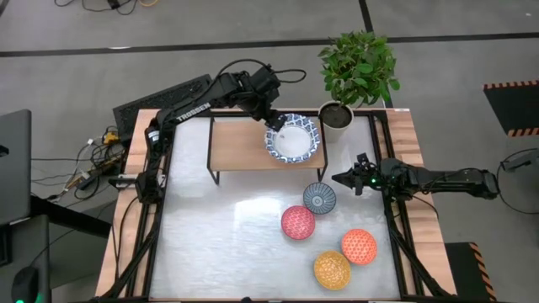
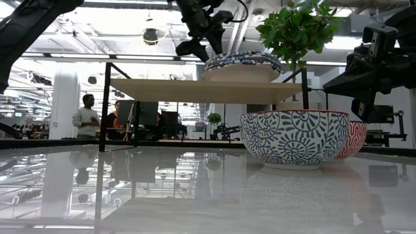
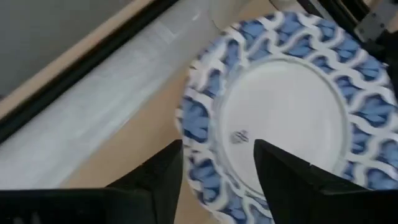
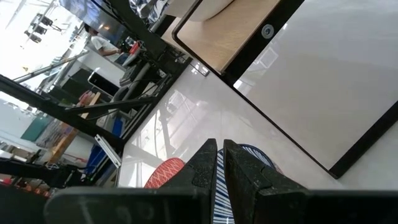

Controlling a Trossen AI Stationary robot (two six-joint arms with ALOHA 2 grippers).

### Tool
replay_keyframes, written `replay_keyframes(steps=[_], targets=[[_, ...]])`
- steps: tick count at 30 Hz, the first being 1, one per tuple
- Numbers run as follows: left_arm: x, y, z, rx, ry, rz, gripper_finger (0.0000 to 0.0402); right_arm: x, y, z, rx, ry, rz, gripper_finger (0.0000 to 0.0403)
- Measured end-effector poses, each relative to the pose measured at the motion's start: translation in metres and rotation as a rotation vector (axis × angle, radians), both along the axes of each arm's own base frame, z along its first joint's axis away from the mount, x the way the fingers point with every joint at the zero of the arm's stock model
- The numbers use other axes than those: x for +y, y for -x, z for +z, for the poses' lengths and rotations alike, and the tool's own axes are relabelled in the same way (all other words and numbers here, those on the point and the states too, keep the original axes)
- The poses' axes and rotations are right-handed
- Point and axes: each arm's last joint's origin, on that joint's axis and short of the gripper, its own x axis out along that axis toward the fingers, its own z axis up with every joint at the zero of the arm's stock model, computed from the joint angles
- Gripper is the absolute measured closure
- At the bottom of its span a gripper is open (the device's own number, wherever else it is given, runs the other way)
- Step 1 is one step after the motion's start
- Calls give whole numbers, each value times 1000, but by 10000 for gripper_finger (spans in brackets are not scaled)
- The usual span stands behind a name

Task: Place and stack bowls onto a shelf
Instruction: Stack the white patterned bowl on top of the other white patterned bowl on the shelf, then put the red patterned bowl on the shelf

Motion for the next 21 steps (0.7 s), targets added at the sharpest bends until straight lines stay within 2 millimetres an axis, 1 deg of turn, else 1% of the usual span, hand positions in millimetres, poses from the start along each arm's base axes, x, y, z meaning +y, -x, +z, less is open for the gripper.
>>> replay_keyframes(steps=[3, 7, 9, 11, 16, 18, 21], targets=[[3, 3, -1, 29, -29, 14, 214, 0, 0, 0, 0, -1, 0, 346], [5, 5, 1, 28, -27, 22, 215, 0, 0, 0, -1, -8, -2, 346], [2, 8, 6, 16, -17, 6, 216, 0, 0, 0, -2, -18, -5, 346], [-4, 9, 15, -12, -11, -35, 216, 0, 0, 0, -4, -33, -8, 346], [-35, 22, 53, -117, -21, -157, 216, 0, 0, 0, -8, -33, -8, 346], [-51, 33, 68, -154, -28, -193, 216, 0, 0, 0, -8, -33, -8, 346], [-83, 50, 92, -203, -73, -251, 216, 0, 0, 0, -7, -32, -9, 346]])
